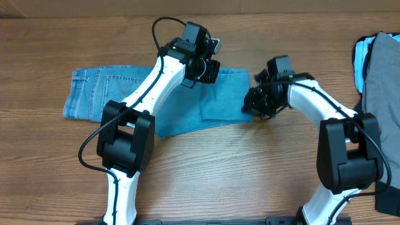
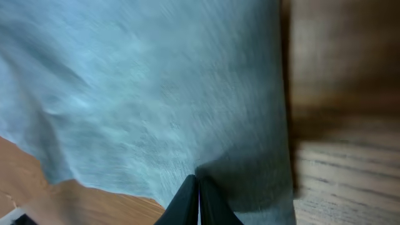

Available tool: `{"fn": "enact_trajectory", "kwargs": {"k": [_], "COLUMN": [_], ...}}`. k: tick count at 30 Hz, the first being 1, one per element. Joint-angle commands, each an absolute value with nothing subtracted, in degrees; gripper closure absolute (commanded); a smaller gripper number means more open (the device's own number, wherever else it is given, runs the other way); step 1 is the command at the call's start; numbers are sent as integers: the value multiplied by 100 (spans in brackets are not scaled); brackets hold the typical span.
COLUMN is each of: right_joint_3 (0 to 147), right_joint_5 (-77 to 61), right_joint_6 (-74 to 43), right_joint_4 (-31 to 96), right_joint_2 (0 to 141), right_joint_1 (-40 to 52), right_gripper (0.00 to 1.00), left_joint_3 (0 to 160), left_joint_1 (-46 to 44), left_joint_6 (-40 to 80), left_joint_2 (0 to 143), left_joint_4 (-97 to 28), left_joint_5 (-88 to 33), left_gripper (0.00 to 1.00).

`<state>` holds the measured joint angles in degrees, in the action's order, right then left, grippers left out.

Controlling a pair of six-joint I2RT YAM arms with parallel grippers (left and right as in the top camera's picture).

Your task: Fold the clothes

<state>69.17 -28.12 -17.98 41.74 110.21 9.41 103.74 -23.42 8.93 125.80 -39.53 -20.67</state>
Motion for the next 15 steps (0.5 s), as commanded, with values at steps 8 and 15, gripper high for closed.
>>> {"fn": "enact_trajectory", "kwargs": {"k": [8, 15], "right_joint_3": [6604, 6606], "right_joint_5": [-2947, -2707], "right_joint_6": [-1776, -1774], "right_joint_4": [4117, 4226], "right_joint_2": [11050, 11048], "right_joint_1": [915, 814], "right_gripper": [94, 96], "left_joint_3": [10398, 10416], "left_joint_1": [-2239, -2073], "left_joint_6": [917, 987], "left_joint_2": [13332, 13747], "left_joint_4": [-3754, -3535], "left_joint_5": [-2346, -1295], "left_gripper": [95, 84]}}
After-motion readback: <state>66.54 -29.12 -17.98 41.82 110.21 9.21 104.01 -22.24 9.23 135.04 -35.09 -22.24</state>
